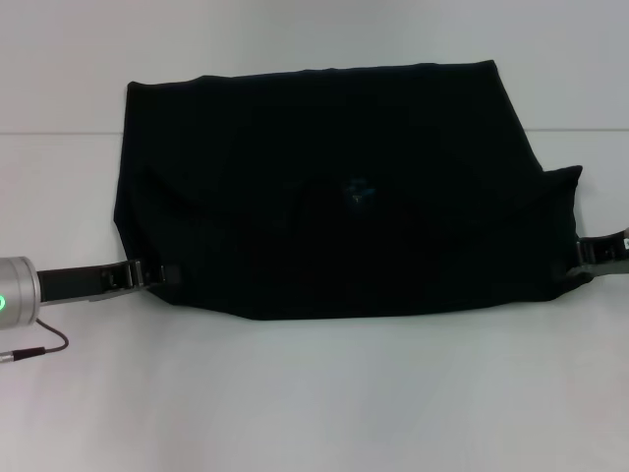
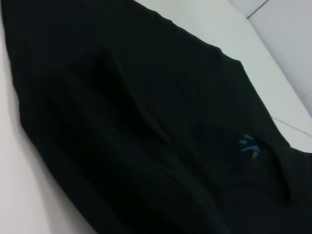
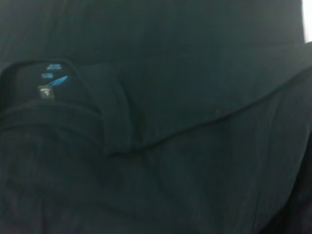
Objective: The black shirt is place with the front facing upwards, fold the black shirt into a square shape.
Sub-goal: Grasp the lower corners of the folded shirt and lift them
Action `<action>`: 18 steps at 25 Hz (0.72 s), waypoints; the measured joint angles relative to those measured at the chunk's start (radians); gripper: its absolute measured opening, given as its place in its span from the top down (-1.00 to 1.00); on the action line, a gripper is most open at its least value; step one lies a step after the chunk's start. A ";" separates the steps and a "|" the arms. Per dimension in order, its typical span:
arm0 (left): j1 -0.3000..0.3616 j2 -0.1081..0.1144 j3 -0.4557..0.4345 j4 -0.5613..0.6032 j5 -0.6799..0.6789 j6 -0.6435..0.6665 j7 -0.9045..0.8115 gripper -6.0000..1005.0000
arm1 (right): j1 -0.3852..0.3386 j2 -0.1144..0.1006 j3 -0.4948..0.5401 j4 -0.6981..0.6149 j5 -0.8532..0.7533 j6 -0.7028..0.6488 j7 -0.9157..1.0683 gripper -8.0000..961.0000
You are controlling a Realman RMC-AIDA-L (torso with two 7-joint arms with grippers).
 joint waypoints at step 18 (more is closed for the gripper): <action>0.021 0.079 0.000 -0.002 0.142 0.547 -0.101 0.92 | -0.105 -0.030 -0.005 -0.123 -0.011 -0.555 -0.182 0.85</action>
